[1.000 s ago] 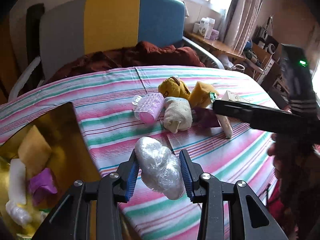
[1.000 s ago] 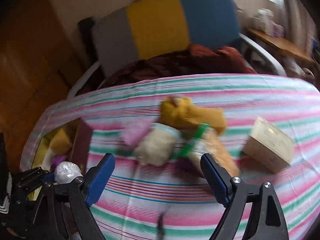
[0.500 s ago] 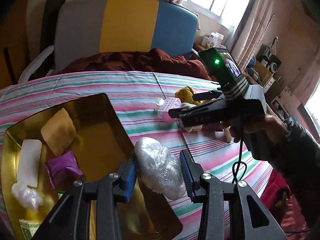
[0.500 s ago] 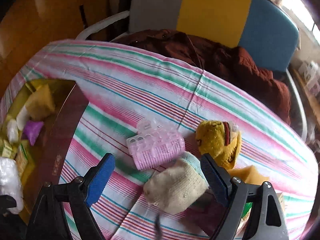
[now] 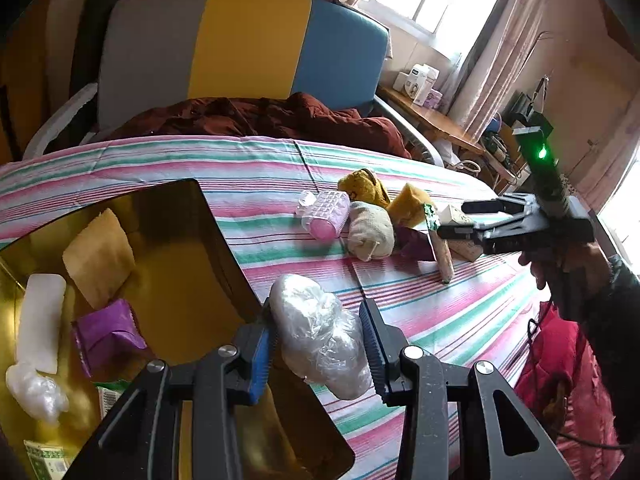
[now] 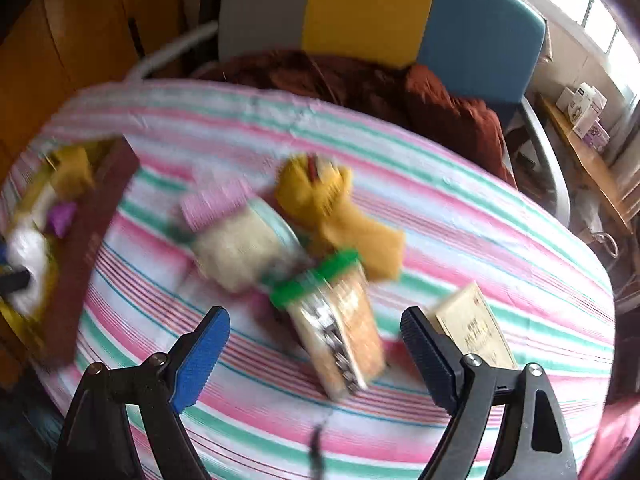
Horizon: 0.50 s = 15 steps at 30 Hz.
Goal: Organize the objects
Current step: 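Grasp the second cracker packet with right while left holds the wrapped bundle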
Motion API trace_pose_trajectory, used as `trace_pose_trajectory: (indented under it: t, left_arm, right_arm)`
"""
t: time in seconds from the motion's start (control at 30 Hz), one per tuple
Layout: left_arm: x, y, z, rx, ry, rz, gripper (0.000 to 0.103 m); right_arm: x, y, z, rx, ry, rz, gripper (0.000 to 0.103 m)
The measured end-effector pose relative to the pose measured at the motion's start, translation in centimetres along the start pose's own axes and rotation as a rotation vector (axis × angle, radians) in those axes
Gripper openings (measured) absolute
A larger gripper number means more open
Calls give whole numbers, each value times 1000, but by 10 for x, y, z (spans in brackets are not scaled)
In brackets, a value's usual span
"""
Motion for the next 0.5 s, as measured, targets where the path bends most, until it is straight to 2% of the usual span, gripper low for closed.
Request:
trace_pose_trajectory:
  t: [0.17, 0.23, 0.37, 0.43, 0.5]
  left_arm:
    - [-6, 1, -2, 7, -15, 14, 42]
    - [-7, 0, -3, 16, -19, 23, 42]
    - [-9, -2, -7, 30, -24, 35, 42]
    - [-10, -3, -7, 34, -25, 36, 42]
    - [-11, -2, -9, 36, -23, 36, 42]
  right_arm:
    - [-6, -32, -13, 95, 39, 32, 89]
    - [-12, -41, -11, 94, 18, 39, 89]
    - [-19, -49, -8, 77, -50, 126, 87]
    - [-16, -48, -11, 72, -64, 170, 63]
    - [-15, -41, -15, 54, -84, 190, 55]
Point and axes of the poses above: each gripper's, at about its wrist camera, not at the fingertips, and y roughly against the way its jaws point, x to its left, z to its top, the point moved 7 cm from there along -y, roughly the way its jaws point, and after that the axes turned 5 degrees about -x, right-handed, at the moved point
